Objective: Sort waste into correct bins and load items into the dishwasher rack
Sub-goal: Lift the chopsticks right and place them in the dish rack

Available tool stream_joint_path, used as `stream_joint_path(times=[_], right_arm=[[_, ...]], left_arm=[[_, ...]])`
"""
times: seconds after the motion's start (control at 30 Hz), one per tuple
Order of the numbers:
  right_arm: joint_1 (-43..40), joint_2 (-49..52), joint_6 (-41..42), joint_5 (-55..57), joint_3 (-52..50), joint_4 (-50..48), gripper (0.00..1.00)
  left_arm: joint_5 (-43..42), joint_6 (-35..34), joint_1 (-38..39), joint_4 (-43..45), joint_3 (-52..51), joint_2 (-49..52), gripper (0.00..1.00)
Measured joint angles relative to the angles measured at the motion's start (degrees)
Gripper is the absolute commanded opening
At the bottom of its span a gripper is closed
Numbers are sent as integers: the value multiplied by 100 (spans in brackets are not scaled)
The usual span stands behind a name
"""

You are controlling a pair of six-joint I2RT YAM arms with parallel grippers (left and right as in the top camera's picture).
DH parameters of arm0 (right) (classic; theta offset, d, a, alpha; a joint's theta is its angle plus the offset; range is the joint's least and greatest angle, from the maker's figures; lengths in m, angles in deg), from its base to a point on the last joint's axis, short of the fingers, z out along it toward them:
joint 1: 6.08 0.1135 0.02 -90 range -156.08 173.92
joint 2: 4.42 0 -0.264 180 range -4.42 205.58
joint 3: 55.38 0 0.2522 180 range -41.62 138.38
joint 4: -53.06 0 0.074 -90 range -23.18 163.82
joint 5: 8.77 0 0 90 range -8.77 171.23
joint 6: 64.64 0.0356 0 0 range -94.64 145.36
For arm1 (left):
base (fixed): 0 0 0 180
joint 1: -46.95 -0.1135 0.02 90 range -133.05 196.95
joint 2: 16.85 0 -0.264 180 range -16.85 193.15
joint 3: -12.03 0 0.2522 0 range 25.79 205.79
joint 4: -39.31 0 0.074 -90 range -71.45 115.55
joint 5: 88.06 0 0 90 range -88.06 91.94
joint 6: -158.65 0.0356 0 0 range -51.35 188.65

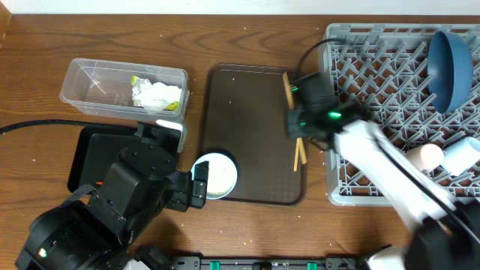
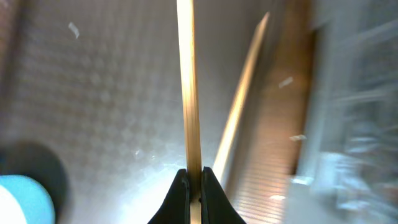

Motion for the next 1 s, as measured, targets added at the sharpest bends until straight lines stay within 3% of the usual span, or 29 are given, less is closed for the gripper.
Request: stream_joint_path(times=[0.17, 0.4, 0.47, 0.5, 0.53, 0.63, 0.83, 1.0], right_arm=[[-927, -876, -527, 11, 28, 304, 1], [-1764, -516, -903, -94, 26, 573, 1], [-1764, -278, -988, -120, 26, 568, 8], [-1762, -162, -1040, -151, 26, 555, 24], [-1757, -87, -1091, -184, 26, 546, 29], [-1690, -22, -1255, -243, 20, 531, 35], [-977, -175, -1108, -533, 20, 498, 39], [-101, -160, -350, -376, 20, 444, 33]], left_arm=[[0, 0, 0, 0, 0, 0, 98], [0, 0, 0, -2, 0, 0, 98], [0, 0, 0, 0, 0, 0, 98], [0, -2, 0, -2, 0, 0, 98], [0, -2, 0, 0, 0, 0, 98], [0, 0, 0, 0, 0, 0, 98], [0, 0, 0, -2, 0, 0, 98], [0, 0, 0, -2, 0, 0, 98]])
